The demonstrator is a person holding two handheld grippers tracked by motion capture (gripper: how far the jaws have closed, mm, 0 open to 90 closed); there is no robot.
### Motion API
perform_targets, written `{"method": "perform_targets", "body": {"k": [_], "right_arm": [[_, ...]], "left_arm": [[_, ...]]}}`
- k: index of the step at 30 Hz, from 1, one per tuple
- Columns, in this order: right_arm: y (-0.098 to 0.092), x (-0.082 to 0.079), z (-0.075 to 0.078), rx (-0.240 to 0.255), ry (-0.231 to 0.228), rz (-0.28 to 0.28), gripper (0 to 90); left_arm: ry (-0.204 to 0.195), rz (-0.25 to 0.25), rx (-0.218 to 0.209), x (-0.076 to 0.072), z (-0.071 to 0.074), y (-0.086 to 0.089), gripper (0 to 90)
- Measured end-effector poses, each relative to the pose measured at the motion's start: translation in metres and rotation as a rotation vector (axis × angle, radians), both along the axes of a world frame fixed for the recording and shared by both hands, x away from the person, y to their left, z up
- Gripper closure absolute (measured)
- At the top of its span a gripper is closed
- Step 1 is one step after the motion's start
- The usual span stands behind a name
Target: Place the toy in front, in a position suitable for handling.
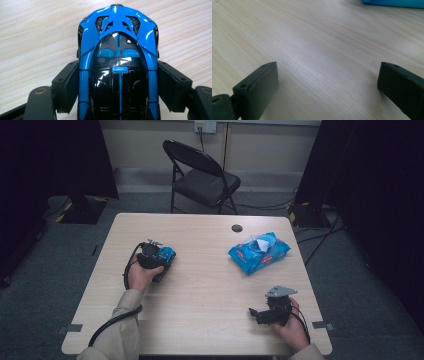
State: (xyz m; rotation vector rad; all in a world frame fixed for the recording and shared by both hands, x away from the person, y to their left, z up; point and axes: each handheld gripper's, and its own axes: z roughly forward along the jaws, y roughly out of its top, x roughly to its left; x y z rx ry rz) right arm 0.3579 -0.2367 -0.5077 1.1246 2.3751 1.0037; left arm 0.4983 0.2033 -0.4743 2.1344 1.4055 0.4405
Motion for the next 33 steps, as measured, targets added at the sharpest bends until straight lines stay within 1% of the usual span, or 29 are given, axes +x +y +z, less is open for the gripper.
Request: {"method": "perform_targets", "body": {"k": [6, 7, 8, 10, 11, 13, 14, 16, 18, 21, 25, 26, 27, 28, 29, 31, 33], "right_arm": [[0.000, 0.000, 0.000, 0.000, 0.000, 0.000, 3.0], [0.000, 0.000, 0.000, 0.000, 0.000, 0.000, 3.1], [0.000, 0.000, 0.000, 0.000, 0.000, 0.000, 3.0], [0.000, 0.000, 0.000, 0.000, 0.000, 0.000, 3.0], [0.000, 0.000, 0.000, 0.000, 0.000, 0.000, 3.0], [0.000, 0.000, 0.000, 0.000, 0.000, 0.000, 3.1], [0.000, 0.000, 0.000, 0.000, 0.000, 0.000, 3.0], [0.000, 0.000, 0.000, 0.000, 0.000, 0.000, 3.0], [0.000, 0.000, 0.000, 0.000, 0.000, 0.000, 3.0], [0.000, 0.000, 0.000, 0.000, 0.000, 0.000, 3.0], [0.000, 0.000, 0.000, 0.000, 0.000, 0.001, 2.9], [0.000, 0.000, 0.000, 0.000, 0.000, 0.001, 2.9], [0.000, 0.000, 0.000, 0.000, 0.000, 0.001, 2.9], [0.000, 0.000, 0.000, 0.000, 0.000, 0.001, 2.9], [0.000, 0.000, 0.000, 0.000, 0.000, 0.001, 2.9], [0.000, 0.000, 0.000, 0.000, 0.000, 0.001, 2.9], [0.000, 0.000, 0.000, 0.000, 0.000, 0.001, 2.9]], "left_arm": [[-0.011, -0.015, -0.003, -0.003, 0.011, 0.000, 26.3], [-0.021, -0.011, -0.008, -0.003, 0.013, 0.000, 26.3], [-0.016, -0.017, -0.006, -0.004, 0.016, 0.000, 26.3], [-0.029, -0.023, -0.007, -0.005, 0.021, 0.000, 26.3], [-0.029, -0.023, -0.007, -0.005, 0.021, 0.000, 26.3], [-0.028, -0.035, -0.014, -0.006, 0.025, -0.001, 26.3], [-0.036, -0.038, -0.020, -0.007, 0.027, -0.002, 26.2], [-0.039, -0.052, -0.017, -0.008, 0.029, -0.004, 26.2], [-0.047, -0.067, -0.027, -0.010, 0.033, -0.008, 26.2], [-0.051, -0.102, -0.027, -0.014, 0.037, -0.015, 26.2], [-0.053, -0.149, -0.038, -0.019, 0.040, -0.029, 26.2], [-0.050, -0.179, -0.043, -0.023, 0.041, -0.037, 26.2], [-0.050, -0.179, -0.043, -0.023, 0.041, -0.037, 26.2], [-0.044, -0.203, -0.047, -0.026, 0.041, -0.044, 26.2], [-0.043, -0.220, -0.045, -0.028, 0.041, -0.049, 26.2], [-0.030, -0.251, -0.047, -0.032, 0.040, -0.059, 26.3], [-0.022, -0.289, -0.039, -0.037, 0.038, -0.070, 26.9]]}}
